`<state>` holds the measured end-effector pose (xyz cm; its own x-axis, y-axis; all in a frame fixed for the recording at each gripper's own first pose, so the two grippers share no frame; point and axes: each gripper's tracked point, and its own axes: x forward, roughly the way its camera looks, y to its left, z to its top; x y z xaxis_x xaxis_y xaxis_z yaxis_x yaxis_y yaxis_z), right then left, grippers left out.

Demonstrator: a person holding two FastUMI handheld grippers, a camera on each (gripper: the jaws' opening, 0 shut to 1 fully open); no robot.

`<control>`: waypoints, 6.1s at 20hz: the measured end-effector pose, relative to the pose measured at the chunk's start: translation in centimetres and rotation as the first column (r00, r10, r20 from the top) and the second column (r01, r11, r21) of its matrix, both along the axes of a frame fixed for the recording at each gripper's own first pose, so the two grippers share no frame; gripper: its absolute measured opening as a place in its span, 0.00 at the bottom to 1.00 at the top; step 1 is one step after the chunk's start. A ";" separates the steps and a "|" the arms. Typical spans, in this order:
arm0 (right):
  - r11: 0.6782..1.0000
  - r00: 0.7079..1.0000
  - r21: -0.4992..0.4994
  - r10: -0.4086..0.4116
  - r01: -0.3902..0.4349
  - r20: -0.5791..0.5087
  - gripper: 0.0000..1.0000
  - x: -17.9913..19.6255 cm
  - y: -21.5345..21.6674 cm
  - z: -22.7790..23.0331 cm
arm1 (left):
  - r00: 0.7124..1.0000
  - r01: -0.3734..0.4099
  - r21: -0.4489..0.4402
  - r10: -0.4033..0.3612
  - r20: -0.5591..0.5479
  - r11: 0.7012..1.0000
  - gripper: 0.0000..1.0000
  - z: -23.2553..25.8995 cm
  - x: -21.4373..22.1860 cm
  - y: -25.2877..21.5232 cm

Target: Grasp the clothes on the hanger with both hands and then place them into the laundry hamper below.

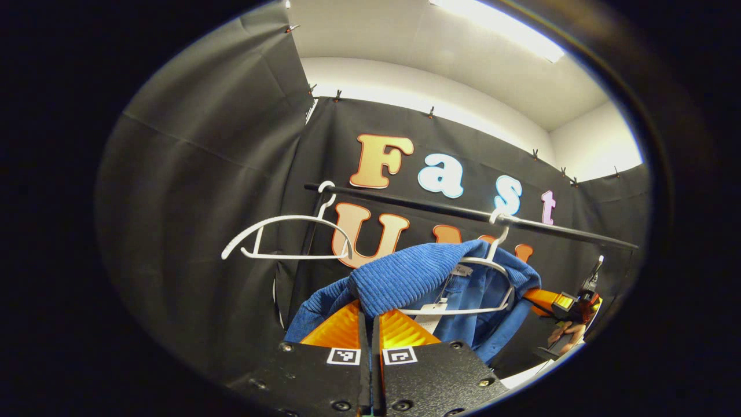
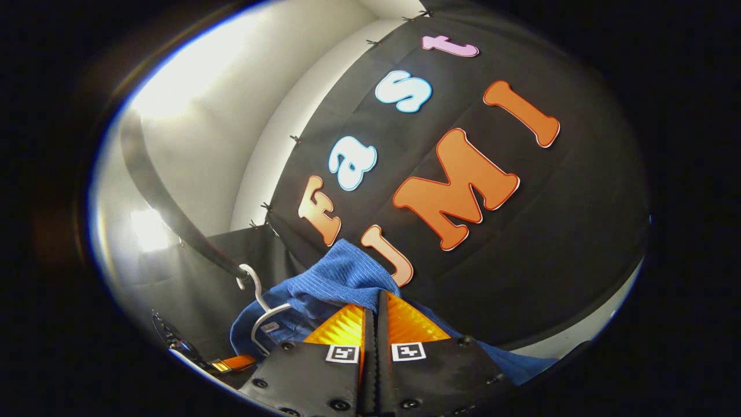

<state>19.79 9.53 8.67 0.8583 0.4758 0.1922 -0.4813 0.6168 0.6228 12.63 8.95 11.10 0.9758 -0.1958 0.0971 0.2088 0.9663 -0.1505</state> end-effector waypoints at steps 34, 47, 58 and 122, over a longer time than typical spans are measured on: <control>0.993 0.983 -0.037 -0.120 0.116 -0.138 0.07 6.1 -3.6 -4.0 | 0.991 0.061 0.036 -0.056 -0.125 0.997 0.00 -5.0 9.1 4.3; 0.961 0.928 -0.160 -0.261 0.225 -0.265 0.07 0.0 -4.5 -12.8 | 0.953 0.069 0.010 -0.063 -0.295 0.998 0.00 -14.2 5.8 3.3; 0.892 0.891 -0.395 -0.350 0.222 -0.290 0.07 -6.3 -2.3 -18.3 | 0.911 0.176 0.024 -0.153 -0.383 0.984 0.00 -19.1 2.3 -3.0; 0.666 0.597 -0.741 -0.561 -0.085 -0.573 0.83 -12.3 -4.8 -43.1 | 0.456 0.353 0.255 0.072 -0.887 0.900 0.81 -45.0 -2.9 -8.9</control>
<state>7.52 4.70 -34.46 0.6254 -0.0700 -0.7772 0.1566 0.9870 0.0370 9.76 0.08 -33.86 0.4550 -0.1476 -0.8782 0.3133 0.9497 0.0028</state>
